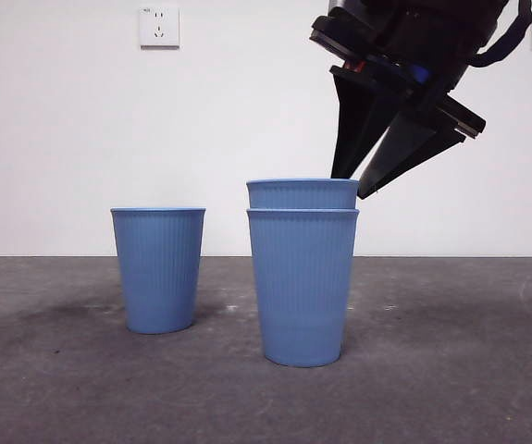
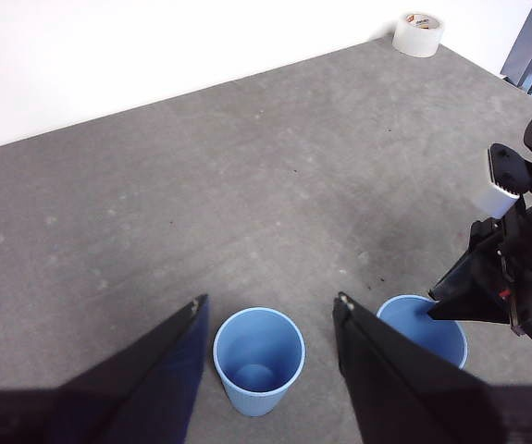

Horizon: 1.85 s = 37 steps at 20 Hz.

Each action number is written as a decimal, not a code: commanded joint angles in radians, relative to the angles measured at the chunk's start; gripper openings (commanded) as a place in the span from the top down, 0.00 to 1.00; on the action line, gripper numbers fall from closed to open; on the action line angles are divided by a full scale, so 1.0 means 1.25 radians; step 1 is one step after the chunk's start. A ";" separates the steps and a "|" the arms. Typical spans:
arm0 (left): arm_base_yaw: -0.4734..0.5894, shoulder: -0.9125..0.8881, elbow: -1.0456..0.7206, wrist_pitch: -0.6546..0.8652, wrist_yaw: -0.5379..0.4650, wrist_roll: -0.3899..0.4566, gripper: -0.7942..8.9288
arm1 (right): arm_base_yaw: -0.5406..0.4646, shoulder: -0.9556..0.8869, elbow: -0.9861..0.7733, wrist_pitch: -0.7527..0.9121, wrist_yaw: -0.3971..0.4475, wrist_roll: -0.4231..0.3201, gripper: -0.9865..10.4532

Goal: Pick up the cup on the top,put the cup on the left,pick up the cup in the middle,put the cup on the right

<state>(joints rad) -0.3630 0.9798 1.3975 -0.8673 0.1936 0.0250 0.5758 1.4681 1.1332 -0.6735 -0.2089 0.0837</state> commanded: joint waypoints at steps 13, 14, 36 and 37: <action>-0.002 -0.001 -0.002 0.004 -0.002 -0.005 0.68 | 0.002 0.005 -0.001 0.010 -0.001 0.016 0.92; -0.002 -0.001 -0.002 0.003 -0.002 -0.005 0.68 | 0.002 0.005 -0.001 0.014 0.000 0.019 0.92; -0.002 -0.001 -0.002 -0.009 -0.002 0.002 0.68 | -0.137 -0.259 0.105 -0.146 0.111 -0.002 0.92; -0.002 -0.001 -0.002 -0.009 -0.002 0.002 0.68 | -0.173 -0.241 0.105 -0.157 0.099 -0.013 0.92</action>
<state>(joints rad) -0.3630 0.9798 1.3975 -0.8799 0.1936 0.0254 0.3683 1.1591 1.2697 -0.8768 -0.0849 0.0891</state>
